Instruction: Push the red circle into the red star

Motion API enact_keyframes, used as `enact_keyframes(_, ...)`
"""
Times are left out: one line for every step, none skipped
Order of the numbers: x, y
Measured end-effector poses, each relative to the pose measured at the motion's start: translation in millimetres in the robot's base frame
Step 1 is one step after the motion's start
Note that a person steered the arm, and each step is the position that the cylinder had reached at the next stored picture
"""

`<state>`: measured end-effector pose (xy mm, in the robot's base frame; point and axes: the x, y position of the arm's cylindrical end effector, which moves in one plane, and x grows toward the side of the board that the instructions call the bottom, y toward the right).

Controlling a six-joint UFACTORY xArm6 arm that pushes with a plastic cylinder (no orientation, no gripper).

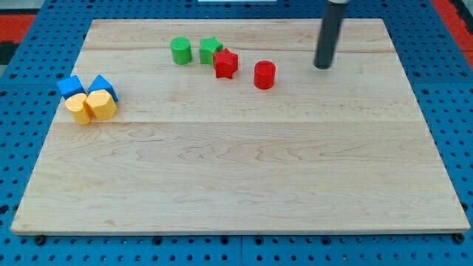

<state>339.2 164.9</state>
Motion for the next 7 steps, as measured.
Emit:
enact_keyframes(44,5)
enact_keyframes(42,-29)
enact_keyframes(17,-46)
enact_keyframes(-8,-53)
enact_keyframes(-12,-69)
enact_keyframes(-9,-76)
enact_keyframes(8,-78)
